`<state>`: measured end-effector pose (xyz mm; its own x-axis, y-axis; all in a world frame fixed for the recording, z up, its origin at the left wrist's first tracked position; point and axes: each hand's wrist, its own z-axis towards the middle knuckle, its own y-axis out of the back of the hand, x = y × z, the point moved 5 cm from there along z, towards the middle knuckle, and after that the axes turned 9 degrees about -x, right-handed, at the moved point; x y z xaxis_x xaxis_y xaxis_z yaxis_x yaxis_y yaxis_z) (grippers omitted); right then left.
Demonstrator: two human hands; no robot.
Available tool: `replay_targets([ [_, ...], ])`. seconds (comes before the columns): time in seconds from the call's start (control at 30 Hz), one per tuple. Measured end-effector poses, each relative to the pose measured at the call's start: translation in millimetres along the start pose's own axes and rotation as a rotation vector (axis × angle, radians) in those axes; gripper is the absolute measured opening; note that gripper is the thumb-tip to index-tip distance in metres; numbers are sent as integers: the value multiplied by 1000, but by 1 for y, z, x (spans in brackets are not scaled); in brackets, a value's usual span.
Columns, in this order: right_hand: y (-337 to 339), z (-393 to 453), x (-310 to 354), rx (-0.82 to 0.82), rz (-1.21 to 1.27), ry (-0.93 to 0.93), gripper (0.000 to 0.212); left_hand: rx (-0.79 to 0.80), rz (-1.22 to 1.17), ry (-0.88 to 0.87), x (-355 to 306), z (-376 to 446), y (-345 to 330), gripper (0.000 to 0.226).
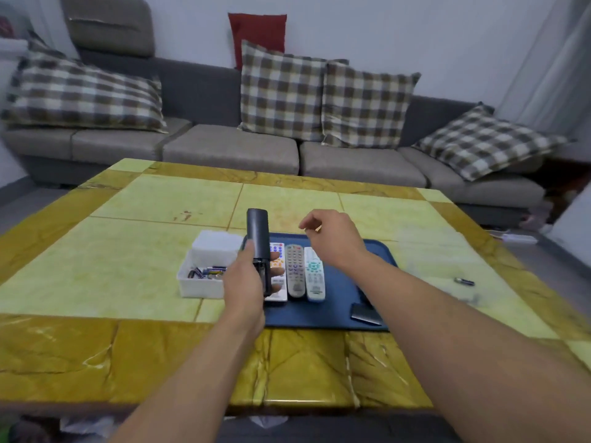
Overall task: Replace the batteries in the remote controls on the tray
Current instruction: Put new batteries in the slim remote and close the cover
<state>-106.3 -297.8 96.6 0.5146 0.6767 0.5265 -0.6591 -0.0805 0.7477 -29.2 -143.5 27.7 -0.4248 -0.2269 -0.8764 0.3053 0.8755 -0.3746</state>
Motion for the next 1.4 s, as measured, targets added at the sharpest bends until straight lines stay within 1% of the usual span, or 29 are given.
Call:
replay_targets([
  [0.1,34,-11,-52,-59,-47,-94,25,138,50,48,24,-17,-38,41],
  [0.2,73,-20,-111,-39,-174,-211,26,246,59,128,51,-36,-70,32],
  [0.3,117,-22,-168,-11,-323,-369,26,350,78,193,70,-54,-99,25],
  [0.37,137,-23,-201,55,-434,-420,24,413,97,207,77,-61,-117,21],
  [0.47,147,-27,-238,253,-570,-439,18,481,110,198,87,-62,-140,20],
  [0.5,143,-29,-241,325,-590,-438,19,487,96,197,89,-60,-146,23],
  [0.57,132,-28,-248,432,-609,-438,29,485,100,197,95,-57,-156,27],
  [0.7,100,-15,-268,695,-788,-511,60,477,97,217,106,-52,-168,35],
  [0.73,94,-13,-270,751,-846,-495,62,476,97,218,109,-51,-169,36],
  [0.8,87,-6,-278,828,-942,-458,51,469,95,225,115,-48,-173,36],
  [0.83,86,-4,-276,847,-952,-441,48,469,89,229,116,-48,-174,35],
  [0.9,83,-4,-272,864,-963,-422,47,465,81,234,117,-47,-175,34],
  [1.03,76,2,-264,763,-947,-394,35,462,71,234,118,-43,-176,35],
  [1.1,71,2,-259,753,-943,-399,28,466,65,230,117,-42,-175,34],
  [1.17,67,3,-257,752,-946,-437,27,472,62,227,115,-42,-173,32],
  [1.2,68,3,-255,776,-978,-432,26,475,61,228,114,-42,-172,31],
  [1.27,71,0,-250,765,-998,-434,26,486,56,233,112,-42,-170,27],
  [1.33,78,-5,-243,820,-1048,-436,34,496,42,245,109,-42,-167,22],
  [1.4,77,-6,-240,839,-1032,-463,38,507,23,258,105,-42,-165,22],
])
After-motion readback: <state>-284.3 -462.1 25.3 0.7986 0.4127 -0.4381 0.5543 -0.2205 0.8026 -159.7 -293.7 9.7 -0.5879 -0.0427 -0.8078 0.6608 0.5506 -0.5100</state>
